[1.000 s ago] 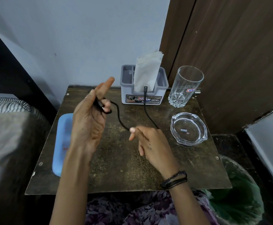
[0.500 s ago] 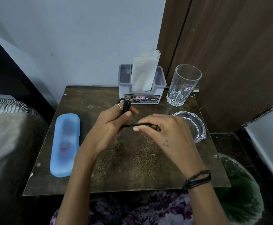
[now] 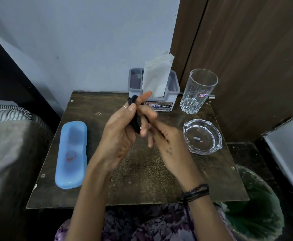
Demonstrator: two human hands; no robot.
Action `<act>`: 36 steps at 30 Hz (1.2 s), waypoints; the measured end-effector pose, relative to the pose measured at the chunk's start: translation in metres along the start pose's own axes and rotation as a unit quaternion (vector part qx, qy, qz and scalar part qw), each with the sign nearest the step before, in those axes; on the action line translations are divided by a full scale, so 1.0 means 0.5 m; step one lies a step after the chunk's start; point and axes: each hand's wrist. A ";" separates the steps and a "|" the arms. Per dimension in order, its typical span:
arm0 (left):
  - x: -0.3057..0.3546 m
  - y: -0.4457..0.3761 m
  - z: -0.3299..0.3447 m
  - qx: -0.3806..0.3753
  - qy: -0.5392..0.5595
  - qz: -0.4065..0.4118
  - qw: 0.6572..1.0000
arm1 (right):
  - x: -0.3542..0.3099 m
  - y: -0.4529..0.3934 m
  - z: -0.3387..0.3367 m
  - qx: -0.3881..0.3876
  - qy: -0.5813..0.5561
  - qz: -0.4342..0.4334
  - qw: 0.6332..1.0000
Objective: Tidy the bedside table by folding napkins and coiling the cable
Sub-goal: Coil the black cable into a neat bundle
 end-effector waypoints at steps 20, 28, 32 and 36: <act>0.025 0.017 -0.015 -0.020 -0.208 -0.096 0.973 | -0.008 -0.006 -0.039 0.130 -0.071 -0.043 0.988; 0.006 0.005 -0.022 0.085 -0.052 0.037 0.994 | 0.003 0.000 0.001 0.022 0.013 -0.004 1.000; -0.001 0.002 -0.034 0.125 -0.157 0.025 0.979 | -0.013 0.003 0.009 -0.045 0.098 -0.041 0.993; -0.010 0.002 -0.052 0.156 -0.356 -0.002 0.921 | -0.020 0.006 0.005 -0.078 0.083 -0.045 0.992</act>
Point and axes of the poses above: each hand's wrist, its own y-axis away from the middle knuckle, its own z-axis out of the palm, x = y × z, and after that the axes turned 1 degree about -y, right-handed
